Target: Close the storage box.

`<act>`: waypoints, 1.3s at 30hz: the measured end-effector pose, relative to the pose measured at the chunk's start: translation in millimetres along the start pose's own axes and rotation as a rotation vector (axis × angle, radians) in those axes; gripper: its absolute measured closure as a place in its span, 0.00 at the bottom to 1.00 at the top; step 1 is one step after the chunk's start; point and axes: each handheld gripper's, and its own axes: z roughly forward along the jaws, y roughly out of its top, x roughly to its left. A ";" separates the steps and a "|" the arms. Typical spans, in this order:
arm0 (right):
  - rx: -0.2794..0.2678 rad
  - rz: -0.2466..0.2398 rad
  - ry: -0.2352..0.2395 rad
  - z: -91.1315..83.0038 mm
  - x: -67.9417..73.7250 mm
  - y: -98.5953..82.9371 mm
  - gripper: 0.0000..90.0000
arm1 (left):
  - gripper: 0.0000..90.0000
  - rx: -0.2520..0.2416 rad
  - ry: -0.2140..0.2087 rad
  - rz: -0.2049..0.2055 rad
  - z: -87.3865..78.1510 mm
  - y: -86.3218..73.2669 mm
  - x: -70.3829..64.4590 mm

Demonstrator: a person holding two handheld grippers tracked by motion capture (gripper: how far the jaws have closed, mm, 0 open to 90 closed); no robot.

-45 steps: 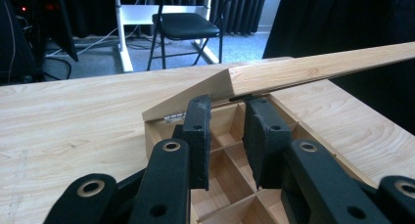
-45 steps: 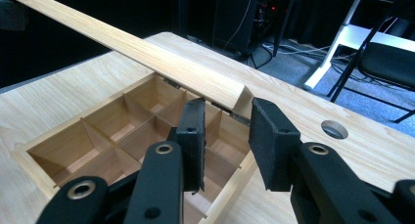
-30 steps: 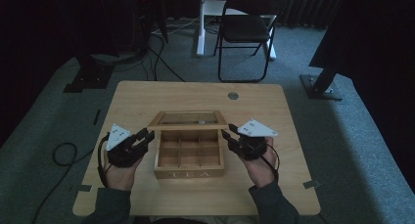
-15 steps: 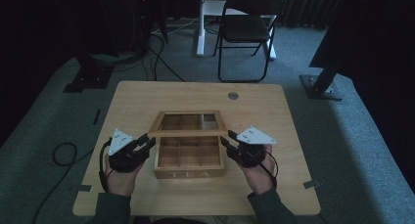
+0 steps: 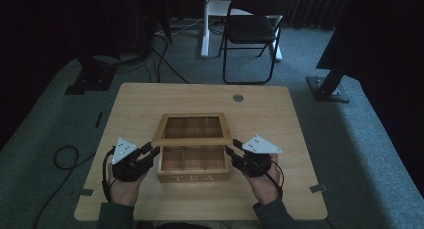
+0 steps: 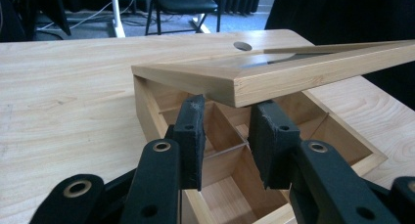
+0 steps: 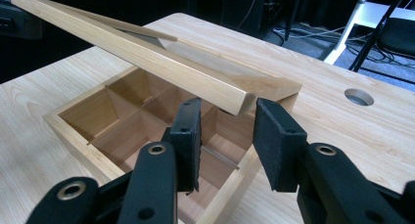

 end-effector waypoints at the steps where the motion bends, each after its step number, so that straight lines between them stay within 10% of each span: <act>1: 0.003 0.000 0.001 0.0 0.3 -0.8 0.70 | 0.75 0.002 -0.001 0.000 -0.1 -1.1 0.1; 39: 0.051 -0.031 -0.006 6.7 9.9 -29.2 0.67 | 0.73 0.047 0.003 -0.025 2.0 -30.9 -3.2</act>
